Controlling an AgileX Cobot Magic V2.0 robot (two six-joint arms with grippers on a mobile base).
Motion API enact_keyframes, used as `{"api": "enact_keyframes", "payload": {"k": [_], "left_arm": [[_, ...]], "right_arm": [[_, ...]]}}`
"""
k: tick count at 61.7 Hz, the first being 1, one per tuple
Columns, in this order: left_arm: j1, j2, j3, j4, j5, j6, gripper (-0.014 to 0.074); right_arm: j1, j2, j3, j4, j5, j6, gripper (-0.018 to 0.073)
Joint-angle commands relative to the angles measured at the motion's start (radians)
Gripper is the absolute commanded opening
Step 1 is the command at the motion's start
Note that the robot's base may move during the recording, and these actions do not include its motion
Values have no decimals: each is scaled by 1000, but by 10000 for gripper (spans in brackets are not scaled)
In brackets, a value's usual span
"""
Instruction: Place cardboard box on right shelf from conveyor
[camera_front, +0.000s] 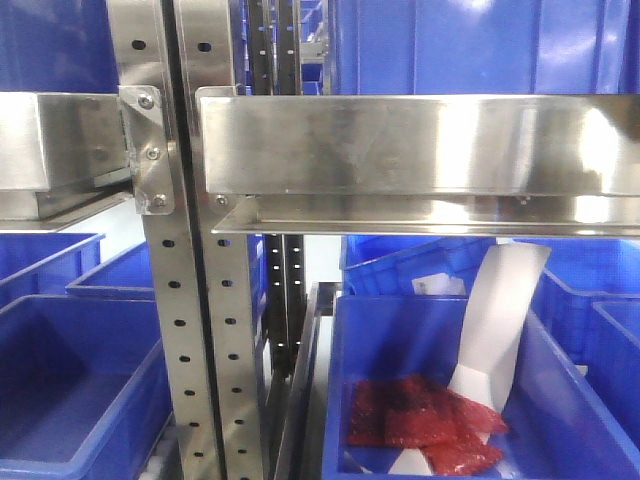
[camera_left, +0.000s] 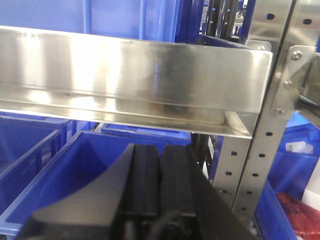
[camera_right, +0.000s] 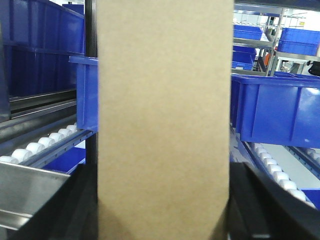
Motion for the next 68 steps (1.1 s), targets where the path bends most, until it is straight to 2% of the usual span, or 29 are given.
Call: {"api": "enact_keyframes", "payload": {"k": [1,68], "left_arm": [[3,-7,-3,-5,-82,-3,-119],[3,-7,-3,-5,-82,-3,-119]], "right_arm": [[-8,9,-29,-6,-111,-7,29],[-8,9,-29,-6,-113,-7,29]]}}
